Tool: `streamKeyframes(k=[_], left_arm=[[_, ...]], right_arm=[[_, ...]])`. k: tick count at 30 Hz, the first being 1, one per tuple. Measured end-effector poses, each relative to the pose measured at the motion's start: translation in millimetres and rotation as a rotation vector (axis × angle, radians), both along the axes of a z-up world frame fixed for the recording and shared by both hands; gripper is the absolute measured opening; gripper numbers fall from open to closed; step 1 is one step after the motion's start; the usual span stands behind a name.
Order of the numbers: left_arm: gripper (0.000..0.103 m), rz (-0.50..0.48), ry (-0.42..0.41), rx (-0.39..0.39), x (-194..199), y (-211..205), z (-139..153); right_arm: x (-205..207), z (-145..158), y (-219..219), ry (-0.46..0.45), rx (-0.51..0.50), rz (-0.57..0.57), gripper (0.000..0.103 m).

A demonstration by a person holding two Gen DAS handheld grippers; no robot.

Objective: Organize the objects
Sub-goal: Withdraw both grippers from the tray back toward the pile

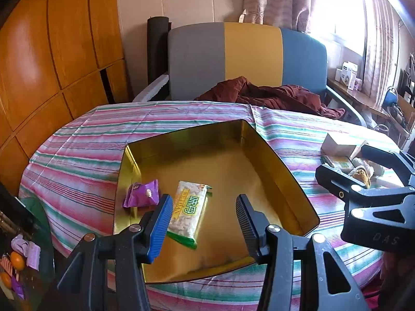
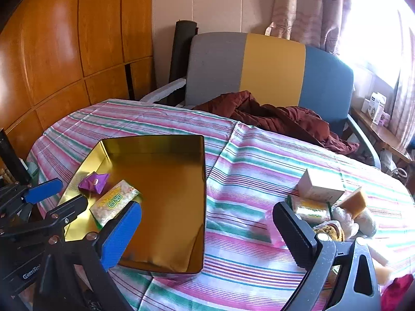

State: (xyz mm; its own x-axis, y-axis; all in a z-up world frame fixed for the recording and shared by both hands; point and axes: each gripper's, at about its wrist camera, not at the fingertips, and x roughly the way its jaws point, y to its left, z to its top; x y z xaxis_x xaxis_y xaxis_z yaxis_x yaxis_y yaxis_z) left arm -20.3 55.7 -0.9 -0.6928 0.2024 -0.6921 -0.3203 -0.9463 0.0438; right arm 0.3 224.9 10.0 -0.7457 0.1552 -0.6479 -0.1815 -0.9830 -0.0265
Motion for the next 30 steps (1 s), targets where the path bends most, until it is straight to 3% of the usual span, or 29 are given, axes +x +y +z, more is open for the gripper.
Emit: streamKeyframes(k=[30], left_arm=[[0.051, -0.161, -0.019, 0.000, -4.6, 67.9, 4.3]], right_arm=[[17.4, -13.1, 60.3, -0.024, -0.022, -0.140, 0.102]])
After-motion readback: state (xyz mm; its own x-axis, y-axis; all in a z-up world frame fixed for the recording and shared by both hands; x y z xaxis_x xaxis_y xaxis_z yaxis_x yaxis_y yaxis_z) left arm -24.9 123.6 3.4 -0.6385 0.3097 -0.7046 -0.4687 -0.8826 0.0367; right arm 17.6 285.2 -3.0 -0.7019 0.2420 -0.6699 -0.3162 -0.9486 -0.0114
